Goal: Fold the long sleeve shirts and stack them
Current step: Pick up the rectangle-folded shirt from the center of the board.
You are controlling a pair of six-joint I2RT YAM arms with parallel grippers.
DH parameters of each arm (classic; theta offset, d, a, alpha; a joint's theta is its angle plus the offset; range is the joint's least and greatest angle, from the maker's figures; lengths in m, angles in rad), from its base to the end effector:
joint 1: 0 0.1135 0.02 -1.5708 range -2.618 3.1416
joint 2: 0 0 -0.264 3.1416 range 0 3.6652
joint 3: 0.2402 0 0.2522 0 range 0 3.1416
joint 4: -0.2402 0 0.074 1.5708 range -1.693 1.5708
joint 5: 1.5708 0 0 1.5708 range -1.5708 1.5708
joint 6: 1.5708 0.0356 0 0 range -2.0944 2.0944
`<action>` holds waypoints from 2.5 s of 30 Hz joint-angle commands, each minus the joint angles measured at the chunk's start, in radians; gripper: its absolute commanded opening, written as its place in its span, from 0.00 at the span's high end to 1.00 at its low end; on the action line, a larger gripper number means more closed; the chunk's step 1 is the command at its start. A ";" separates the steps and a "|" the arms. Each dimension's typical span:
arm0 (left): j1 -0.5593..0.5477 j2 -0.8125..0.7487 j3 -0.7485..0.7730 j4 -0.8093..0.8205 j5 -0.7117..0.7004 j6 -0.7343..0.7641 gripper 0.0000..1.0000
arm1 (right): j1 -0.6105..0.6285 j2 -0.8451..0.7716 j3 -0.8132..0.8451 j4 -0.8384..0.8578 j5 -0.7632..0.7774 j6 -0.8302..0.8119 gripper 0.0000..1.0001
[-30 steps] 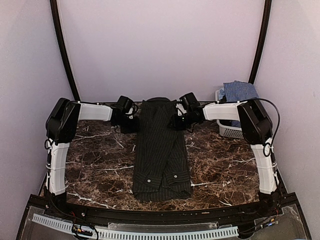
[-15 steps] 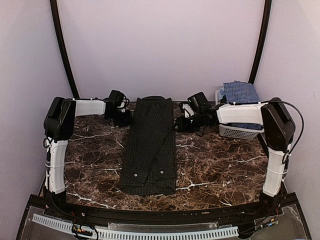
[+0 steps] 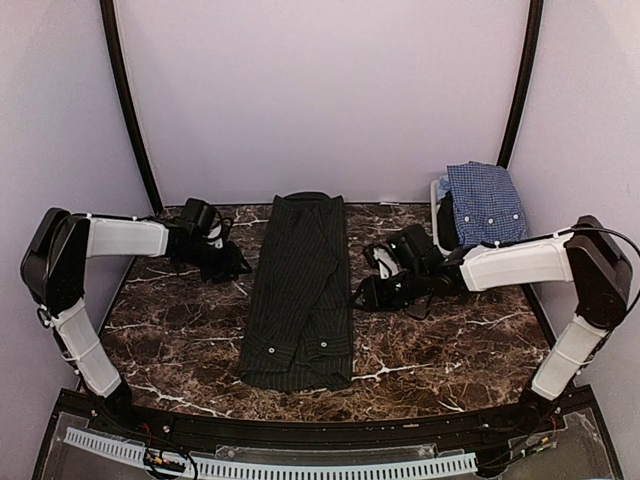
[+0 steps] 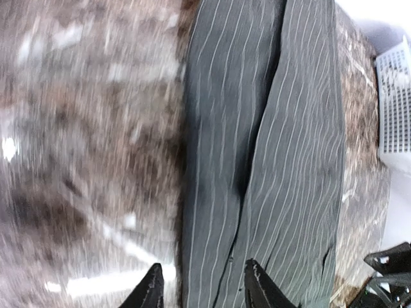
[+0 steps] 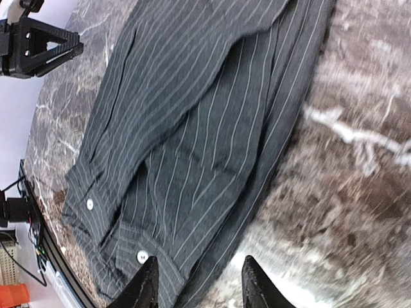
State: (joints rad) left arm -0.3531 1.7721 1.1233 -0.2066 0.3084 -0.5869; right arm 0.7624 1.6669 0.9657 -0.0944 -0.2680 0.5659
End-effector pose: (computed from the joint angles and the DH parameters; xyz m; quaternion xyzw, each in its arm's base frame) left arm 0.3481 -0.1398 0.1905 -0.0545 0.9255 -0.2850 0.2433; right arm 0.2444 0.2465 0.1867 -0.1402 0.9081 0.3283 0.2187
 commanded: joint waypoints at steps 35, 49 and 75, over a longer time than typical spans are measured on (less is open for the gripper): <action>-0.160 -0.400 -0.534 0.045 0.146 -0.106 0.64 | 0.326 -0.033 -0.150 0.039 -0.006 0.152 0.71; -0.162 -0.369 -0.582 0.092 0.213 -0.120 0.62 | 0.202 -0.075 -0.248 0.174 -0.042 0.231 0.55; -0.234 -0.290 -0.614 0.196 0.248 -0.198 0.70 | 0.152 0.026 -0.328 0.402 -0.103 0.326 0.60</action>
State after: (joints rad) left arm -0.5739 1.4593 0.5323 -0.0174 0.5495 -0.7639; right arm 0.9230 1.6756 0.6483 0.2680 -0.3672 0.8787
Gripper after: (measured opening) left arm 0.313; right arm 0.412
